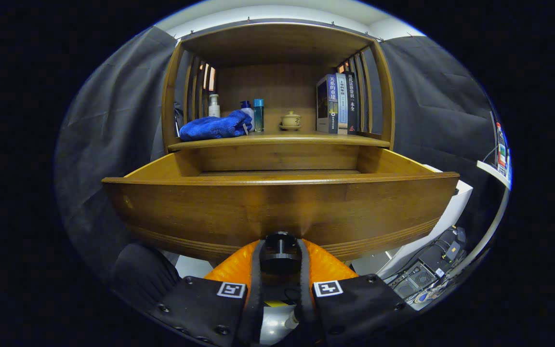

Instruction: Pull open the drawer, take out the items inside it, and place them on the countertop above the cabinet.

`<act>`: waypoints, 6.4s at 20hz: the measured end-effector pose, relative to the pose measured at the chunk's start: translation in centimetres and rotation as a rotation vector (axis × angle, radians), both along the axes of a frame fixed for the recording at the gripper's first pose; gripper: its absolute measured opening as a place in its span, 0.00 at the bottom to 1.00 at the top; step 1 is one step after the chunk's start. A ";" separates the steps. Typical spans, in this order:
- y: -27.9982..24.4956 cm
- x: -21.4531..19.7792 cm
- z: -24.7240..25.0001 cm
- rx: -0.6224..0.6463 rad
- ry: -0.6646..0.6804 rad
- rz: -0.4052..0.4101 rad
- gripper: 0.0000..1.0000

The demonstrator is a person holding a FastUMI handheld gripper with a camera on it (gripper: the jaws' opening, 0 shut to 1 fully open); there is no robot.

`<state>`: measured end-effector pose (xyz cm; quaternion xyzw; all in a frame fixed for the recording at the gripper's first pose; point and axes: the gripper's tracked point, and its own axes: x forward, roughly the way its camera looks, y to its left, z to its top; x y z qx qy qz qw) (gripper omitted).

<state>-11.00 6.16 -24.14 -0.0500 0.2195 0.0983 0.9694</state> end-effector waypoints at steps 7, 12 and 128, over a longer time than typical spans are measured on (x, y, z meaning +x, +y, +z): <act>1.1 -0.6 2.2 0.018 0.008 0.040 0.81; 1.7 -0.7 5.8 0.122 0.001 0.053 1.00; 3.0 28.2 21.3 -0.037 0.094 -0.014 0.98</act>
